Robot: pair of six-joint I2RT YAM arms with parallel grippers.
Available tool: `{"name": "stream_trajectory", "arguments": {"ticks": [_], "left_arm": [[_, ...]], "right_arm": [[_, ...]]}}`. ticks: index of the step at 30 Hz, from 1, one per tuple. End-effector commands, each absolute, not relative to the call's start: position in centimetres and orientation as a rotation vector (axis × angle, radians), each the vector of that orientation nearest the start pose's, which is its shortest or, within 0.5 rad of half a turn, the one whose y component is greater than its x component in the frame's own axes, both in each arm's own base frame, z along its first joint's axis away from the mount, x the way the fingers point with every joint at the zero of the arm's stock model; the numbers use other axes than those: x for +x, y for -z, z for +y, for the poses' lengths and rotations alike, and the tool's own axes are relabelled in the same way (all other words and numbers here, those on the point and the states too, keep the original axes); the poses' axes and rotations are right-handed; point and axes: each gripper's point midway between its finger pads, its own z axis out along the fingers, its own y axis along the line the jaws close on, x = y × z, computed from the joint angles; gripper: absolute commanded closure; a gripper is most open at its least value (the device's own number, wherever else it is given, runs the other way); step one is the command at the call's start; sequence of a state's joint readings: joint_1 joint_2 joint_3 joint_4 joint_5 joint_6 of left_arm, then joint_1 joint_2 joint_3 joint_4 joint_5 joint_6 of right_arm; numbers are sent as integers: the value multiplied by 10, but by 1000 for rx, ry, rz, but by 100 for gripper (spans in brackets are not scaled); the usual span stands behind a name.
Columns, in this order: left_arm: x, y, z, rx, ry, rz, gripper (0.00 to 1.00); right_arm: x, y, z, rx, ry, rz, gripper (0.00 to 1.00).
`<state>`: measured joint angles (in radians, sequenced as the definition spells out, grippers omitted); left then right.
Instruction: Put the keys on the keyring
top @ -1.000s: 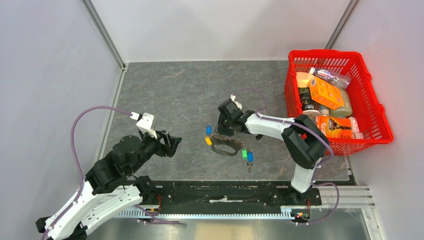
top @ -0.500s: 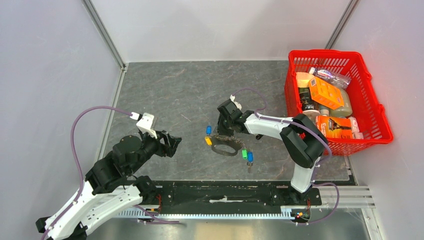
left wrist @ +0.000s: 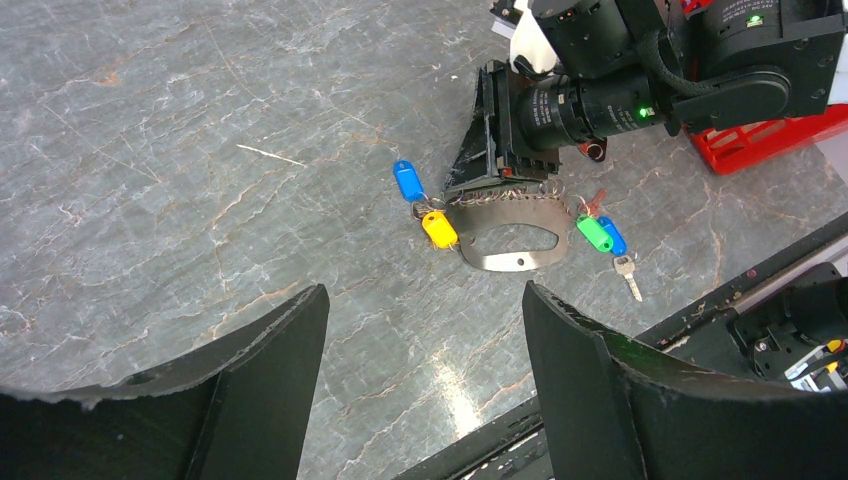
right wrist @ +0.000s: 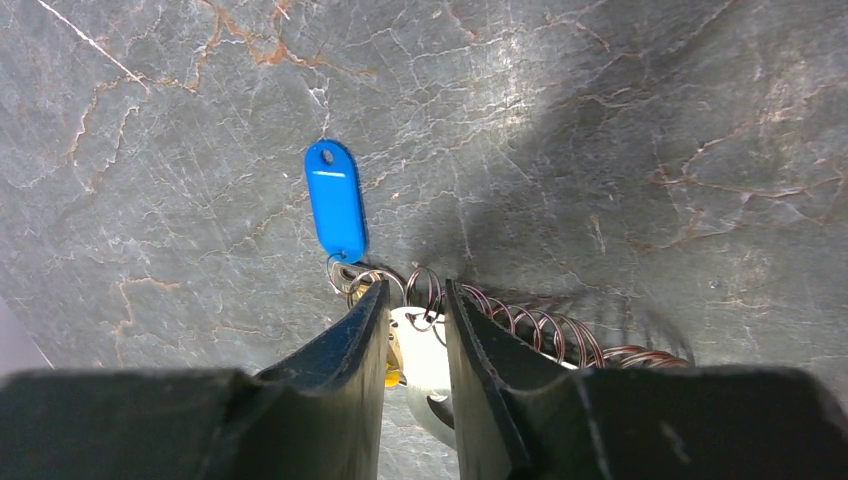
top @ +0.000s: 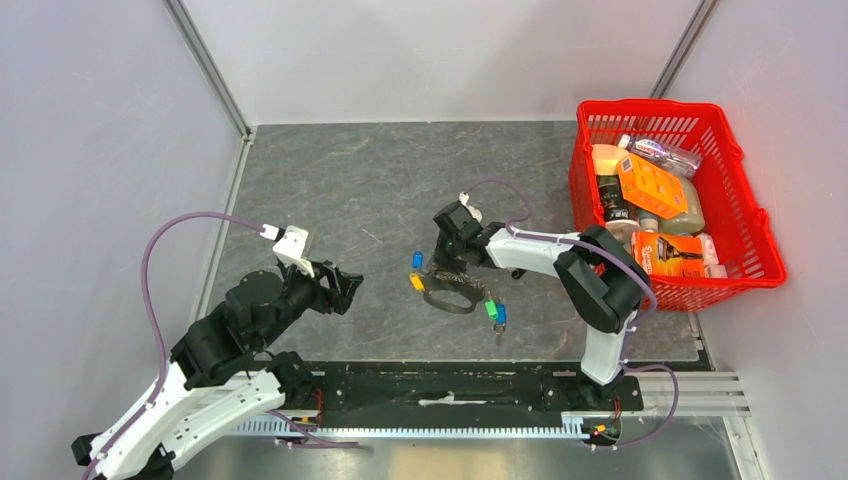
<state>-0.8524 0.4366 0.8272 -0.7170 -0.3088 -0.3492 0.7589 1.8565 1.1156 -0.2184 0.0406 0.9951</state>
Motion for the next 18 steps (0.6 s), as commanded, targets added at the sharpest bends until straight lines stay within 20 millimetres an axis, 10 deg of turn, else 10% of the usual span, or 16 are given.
{"name": "stream_trajectory", "arguments": {"ticks": [1,18], "left_arm": [[166,-259,-126,290,504,1886,22],[167,-258,-126,288,499,1889,22]], "right_arm": [[314,-42,334,332,-664,2582,68],[310,-39,336,321,-683,2595,91]]}}
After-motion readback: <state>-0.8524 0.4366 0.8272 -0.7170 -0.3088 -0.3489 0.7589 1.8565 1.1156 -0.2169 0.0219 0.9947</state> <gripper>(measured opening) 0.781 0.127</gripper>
